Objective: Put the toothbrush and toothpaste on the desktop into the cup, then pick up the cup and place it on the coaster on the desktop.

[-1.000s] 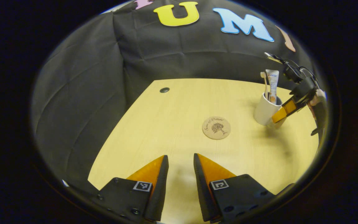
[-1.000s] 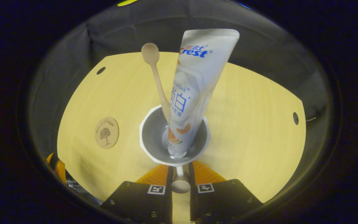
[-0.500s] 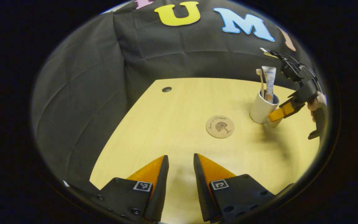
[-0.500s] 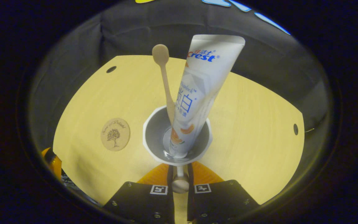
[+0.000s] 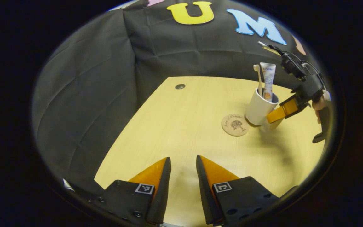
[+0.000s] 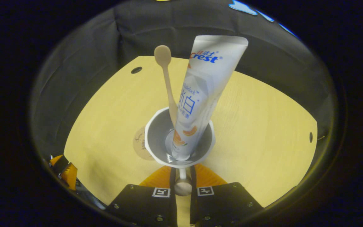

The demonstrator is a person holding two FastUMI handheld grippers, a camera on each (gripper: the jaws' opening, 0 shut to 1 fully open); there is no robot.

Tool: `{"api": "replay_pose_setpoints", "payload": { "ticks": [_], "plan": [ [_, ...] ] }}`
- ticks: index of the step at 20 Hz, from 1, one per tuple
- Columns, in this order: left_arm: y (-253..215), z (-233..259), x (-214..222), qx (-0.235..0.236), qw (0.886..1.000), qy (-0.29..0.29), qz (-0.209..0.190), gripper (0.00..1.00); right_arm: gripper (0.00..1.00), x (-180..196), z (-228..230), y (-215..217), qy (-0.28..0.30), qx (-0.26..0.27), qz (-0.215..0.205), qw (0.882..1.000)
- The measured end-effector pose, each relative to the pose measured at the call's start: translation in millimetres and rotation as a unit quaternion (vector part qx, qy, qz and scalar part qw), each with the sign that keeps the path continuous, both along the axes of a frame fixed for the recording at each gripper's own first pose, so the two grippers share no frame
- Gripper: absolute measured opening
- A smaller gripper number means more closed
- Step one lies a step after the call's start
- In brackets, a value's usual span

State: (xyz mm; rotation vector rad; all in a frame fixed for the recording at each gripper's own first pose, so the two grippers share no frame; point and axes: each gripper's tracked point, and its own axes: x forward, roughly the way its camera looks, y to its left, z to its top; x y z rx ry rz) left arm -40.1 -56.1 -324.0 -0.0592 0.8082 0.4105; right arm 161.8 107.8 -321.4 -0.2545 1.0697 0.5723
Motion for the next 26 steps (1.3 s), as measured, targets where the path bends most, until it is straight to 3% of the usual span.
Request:
{"api": "replay_pose_setpoints", "payload": {
  "ticks": [2, 3, 10, 13, 14, 22, 23, 24, 25, 26],
  "plan": [
    [-7, -3, -3, -0.001, 1.000, 0.001, 0.009, 0.54, 0.20, -2, 2, 11, 0.001, 0.002, 0.010, 1.000],
    [-11, -3, -4, -0.001, 1.000, 0.000, 0.014, 0.54, 0.16, -4, 3, 15, 0.002, 0.003, 0.014, 1.000],
    [-23, 2, -12, -0.004, 0.999, 0.003, 0.037, 0.54, 0.16, -7, -18, 47, 0.007, -0.006, 0.038, 0.999],
    [-25, 6, -12, -0.005, 0.999, 0.002, 0.044, 0.54, 0.16, -6, -14, 41, 0.012, -0.011, 0.042, 0.999],
    [-25, 7, -11, -0.005, 0.999, 0.002, 0.046, 0.54, 0.20, -4, -14, 42, 0.013, -0.013, 0.044, 0.999],
    [-21, 12, -10, -0.006, 0.999, -0.003, 0.046, 0.54, 0.16, -5, -14, 38, 0.015, -0.027, 0.037, 0.999],
    [-21, 13, -9, -0.006, 0.999, -0.003, 0.046, 0.54, 0.21, -5, -14, 38, 0.014, -0.029, 0.037, 0.999],
    [-23, 13, -7, -0.007, 0.999, -0.004, 0.045, 0.49, 0.17, -4, -14, 37, 0.013, -0.029, 0.037, 0.999],
    [-25, 13, -5, -0.009, 0.999, -0.004, 0.043, 0.54, 0.19, -4, -14, 37, 0.012, -0.030, 0.037, 0.999],
    [-26, 15, -5, -0.009, 0.999, -0.005, 0.041, 0.49, 0.19, -4, -13, 37, 0.012, -0.031, 0.036, 0.999]
  ]
}}
